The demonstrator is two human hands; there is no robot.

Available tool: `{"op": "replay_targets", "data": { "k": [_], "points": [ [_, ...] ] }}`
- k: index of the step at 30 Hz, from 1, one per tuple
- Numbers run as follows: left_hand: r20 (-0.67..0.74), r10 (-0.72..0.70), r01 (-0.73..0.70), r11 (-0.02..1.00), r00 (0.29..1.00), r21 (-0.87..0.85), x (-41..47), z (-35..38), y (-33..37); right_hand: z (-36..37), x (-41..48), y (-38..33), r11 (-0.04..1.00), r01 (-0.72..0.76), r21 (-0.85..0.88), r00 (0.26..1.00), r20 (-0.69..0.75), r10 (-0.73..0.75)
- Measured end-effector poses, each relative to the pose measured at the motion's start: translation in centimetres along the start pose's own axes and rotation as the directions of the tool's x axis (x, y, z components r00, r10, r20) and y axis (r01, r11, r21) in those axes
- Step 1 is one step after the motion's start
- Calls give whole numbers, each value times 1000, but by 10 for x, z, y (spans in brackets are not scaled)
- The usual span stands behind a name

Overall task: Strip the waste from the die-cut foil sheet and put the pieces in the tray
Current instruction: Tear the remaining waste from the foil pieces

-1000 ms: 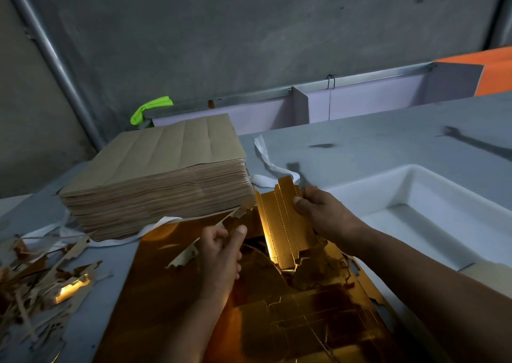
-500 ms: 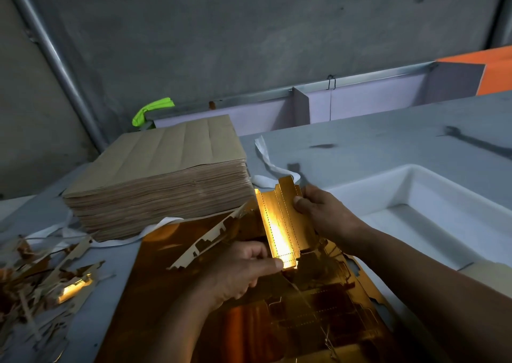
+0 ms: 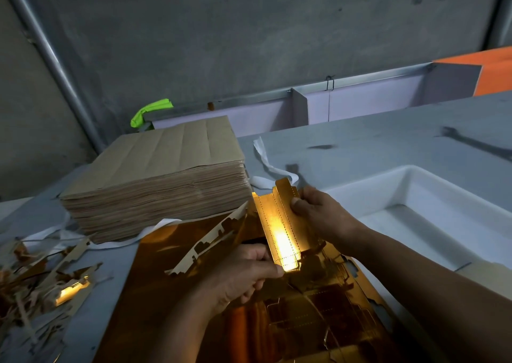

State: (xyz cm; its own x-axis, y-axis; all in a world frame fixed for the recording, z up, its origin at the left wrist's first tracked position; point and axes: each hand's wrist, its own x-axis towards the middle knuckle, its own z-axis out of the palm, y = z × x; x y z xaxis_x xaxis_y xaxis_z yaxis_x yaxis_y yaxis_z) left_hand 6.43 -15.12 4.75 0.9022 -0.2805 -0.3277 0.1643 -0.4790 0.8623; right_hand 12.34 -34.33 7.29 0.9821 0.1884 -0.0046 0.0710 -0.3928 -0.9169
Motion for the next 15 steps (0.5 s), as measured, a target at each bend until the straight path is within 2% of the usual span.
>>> {"op": "replay_targets", "data": {
  "k": [15],
  "points": [
    [-5, 15, -15, 999, 1000, -39, -1, -5, 0, -1, -1, -2, 1000, -24, 20, 1000, 15, 24]
  ]
}}
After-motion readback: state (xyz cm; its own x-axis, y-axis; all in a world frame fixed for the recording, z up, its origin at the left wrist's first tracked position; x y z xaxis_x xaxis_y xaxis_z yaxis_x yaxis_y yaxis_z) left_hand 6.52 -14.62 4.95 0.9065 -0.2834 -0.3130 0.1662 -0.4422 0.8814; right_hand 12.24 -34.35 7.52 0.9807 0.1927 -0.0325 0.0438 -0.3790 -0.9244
